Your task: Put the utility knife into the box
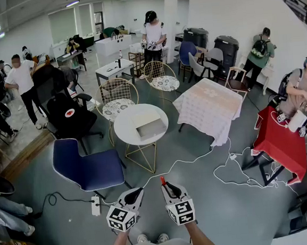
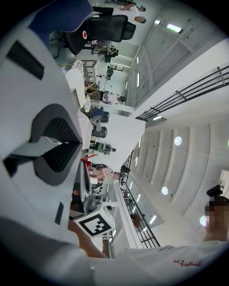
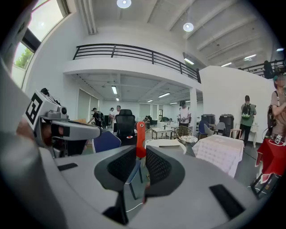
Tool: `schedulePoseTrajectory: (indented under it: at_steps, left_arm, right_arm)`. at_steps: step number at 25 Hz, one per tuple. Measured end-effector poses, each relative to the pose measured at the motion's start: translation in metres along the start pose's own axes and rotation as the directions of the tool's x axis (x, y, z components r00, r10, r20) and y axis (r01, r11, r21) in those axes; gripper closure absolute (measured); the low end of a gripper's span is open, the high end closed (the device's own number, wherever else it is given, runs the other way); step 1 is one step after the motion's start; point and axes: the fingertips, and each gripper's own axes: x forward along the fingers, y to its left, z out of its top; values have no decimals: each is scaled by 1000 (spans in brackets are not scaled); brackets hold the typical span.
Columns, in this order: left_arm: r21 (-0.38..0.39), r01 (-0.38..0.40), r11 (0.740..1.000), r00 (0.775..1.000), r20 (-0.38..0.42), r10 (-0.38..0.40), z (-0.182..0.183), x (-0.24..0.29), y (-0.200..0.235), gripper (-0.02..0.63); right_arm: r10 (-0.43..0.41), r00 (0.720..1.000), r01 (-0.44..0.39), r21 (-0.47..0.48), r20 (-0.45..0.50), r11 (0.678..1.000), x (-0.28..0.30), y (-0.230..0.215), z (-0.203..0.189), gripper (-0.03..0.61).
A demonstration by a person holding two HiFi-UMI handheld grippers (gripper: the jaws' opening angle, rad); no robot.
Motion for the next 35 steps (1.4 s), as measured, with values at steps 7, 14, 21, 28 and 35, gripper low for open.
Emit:
schedulePoseTrajectory:
  at_steps: [7,14,21,28,35]
  left_arm:
    - [2,2,1000,1000,-24,-2,-8,16,-15,603]
    - [-7,5,1000,999,-39,-5,-20,28,-34,603]
    - [-3,-4,1000,999,-49,4,-25,36,-44,603]
    - [-9,-20,1000,999,-41,20,-24,44,-38,603]
    - [-16,-27,1000,999,-33,26,-24,53,-22,603]
  right_arm:
    - [12,1000,-12,4,-16,1000,-8,-15,-11,500]
    - [38,999,-37,22,-19,999,-16,-31,-24,500]
    - [63,998,-62,50,-5,997,-25,-46,-28,499]
    - [71,997,-70,46,-5,996,-20,-55,-29,499]
    - [72,997,-72,37,-2,997,-3,-61,-26,499]
